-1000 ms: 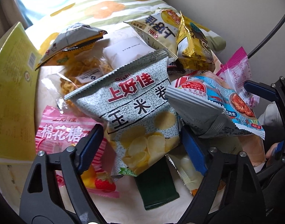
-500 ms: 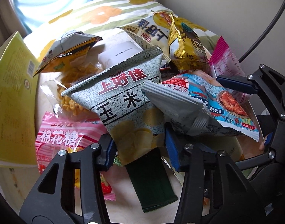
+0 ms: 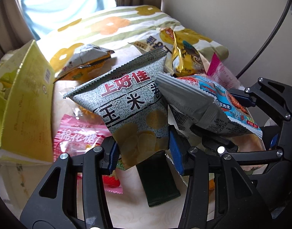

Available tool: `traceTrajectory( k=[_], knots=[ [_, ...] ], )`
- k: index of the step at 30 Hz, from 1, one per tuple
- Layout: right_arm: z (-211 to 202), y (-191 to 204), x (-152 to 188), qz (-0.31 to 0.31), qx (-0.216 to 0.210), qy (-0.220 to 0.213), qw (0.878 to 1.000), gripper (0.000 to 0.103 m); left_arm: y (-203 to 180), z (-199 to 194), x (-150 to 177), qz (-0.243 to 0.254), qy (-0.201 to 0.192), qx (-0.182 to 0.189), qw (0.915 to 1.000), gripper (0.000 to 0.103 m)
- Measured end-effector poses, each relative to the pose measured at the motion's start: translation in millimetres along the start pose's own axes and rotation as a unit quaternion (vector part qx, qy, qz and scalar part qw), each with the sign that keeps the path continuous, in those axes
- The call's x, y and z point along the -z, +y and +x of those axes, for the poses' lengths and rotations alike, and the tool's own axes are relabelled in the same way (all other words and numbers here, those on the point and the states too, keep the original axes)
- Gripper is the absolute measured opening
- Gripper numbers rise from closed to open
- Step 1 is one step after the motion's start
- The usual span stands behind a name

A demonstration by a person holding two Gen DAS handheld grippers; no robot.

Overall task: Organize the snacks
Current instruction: 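Carry both bags over the yellow box and open both grippers to drop them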

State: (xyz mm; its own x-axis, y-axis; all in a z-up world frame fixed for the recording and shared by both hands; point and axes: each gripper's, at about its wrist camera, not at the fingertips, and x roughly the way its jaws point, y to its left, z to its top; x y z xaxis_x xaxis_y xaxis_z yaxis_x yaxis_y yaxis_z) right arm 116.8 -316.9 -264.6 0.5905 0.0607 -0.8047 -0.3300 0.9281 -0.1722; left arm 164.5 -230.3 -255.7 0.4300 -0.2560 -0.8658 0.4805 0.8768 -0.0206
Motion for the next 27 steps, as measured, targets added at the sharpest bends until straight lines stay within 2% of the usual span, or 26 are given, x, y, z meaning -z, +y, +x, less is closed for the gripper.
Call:
traceTrajectory(
  k=[5,13,20,24,27],
  knots=[
    [-25,-9,-12,0.034,-0.027,-0.023,0.999,0.048,13,-38,-4,-0.010,-0.031,-0.008,0.9994,0.042],
    [-69,2,-57,0.028,-0.016,-0.071,0.997,0.048,70,-101,-15,-0.048,-0.086,-0.014,0.9950,0.042],
    [-85,33,-115,0.023,-0.014,-0.099,0.995,0.048,147,-140,-19,-0.066,-0.120,-0.028,0.9902,0.042],
    [-76,54,-157,0.020,-0.010,-0.101,0.995,0.048,199,-154,-24,-0.077,-0.126,-0.035,0.9884,0.042],
    [-67,73,-189,0.021,-0.025,-0.106,0.994,0.048,240,-160,-23,-0.087,-0.124,-0.044,0.9875,0.042]
  ],
)
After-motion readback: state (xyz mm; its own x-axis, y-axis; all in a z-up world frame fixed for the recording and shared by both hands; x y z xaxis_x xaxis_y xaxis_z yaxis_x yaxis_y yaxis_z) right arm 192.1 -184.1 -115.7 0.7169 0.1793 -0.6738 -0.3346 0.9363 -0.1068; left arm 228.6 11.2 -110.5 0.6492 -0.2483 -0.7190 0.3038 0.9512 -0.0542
